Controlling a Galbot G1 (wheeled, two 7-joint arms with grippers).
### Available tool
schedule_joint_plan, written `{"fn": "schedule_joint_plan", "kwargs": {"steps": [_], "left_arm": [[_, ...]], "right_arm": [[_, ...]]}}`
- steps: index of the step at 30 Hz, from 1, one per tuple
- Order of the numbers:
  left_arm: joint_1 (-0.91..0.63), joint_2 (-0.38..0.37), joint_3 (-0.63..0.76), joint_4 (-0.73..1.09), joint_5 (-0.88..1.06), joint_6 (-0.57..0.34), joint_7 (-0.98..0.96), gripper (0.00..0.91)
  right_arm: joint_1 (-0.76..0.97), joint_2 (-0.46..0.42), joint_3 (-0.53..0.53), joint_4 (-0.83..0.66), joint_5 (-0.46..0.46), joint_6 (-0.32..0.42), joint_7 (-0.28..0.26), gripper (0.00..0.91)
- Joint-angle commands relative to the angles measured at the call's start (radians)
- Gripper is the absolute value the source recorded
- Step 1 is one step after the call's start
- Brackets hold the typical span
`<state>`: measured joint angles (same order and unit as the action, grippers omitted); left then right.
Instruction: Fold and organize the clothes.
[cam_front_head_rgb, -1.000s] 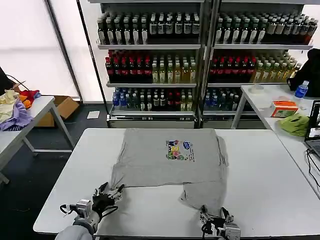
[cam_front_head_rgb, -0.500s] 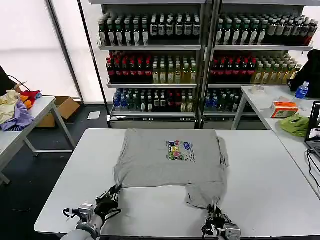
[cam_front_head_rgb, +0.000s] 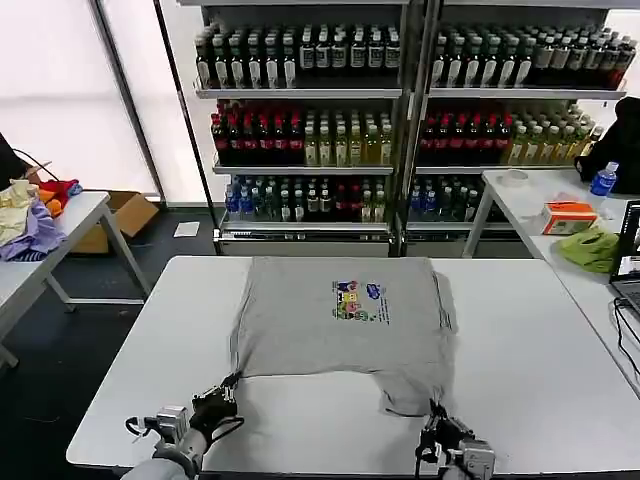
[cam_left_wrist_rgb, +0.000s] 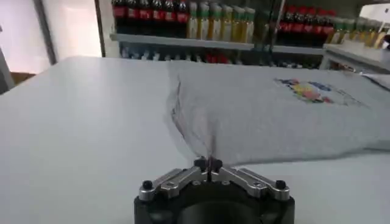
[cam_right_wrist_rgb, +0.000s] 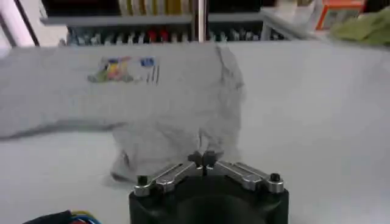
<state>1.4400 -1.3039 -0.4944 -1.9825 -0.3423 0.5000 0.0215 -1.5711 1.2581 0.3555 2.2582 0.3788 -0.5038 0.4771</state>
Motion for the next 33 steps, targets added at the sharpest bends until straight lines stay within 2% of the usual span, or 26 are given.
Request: {"fn": "schedule_joint_plan", "kwargs": {"steps": [1, 9, 13, 20, 33], "left_arm": [[-0.055, 0.019, -0.002, -0.063, -0.051, -0.034, -0.002, 0.01], [-0.185, 0.055, 0.013, 0.028, -0.131, -0.022, -0.007, 0.01], [-0.259, 0.067, 0.025, 0.089, -0.163, -0.021, -0.013, 0.01], [-0.395, 0.067, 0.066, 0.251, -0.181, -0.033, -0.013, 0.0], [-0.57, 0.066, 0.153, 0.482, -0.192, -0.047, -0.02, 0.0]], "right_arm": [[0.106, -0.001, 0.048, 0.025, -0.031, 0.032, -0.046, 0.0], [0.262, -0.002, 0.052, -0.098, -0.021, 0.014, -0.06, 0.0], [0.355, -0.01, 0.054, -0.197, -0.017, 0.014, -0.092, 0.0], [0.513, -0.021, 0.03, -0.38, -0.018, -0.015, -0.119, 0.0], [0.716, 0.001, -0.027, -0.594, -0.041, -0.017, -0.143, 0.0]]}}
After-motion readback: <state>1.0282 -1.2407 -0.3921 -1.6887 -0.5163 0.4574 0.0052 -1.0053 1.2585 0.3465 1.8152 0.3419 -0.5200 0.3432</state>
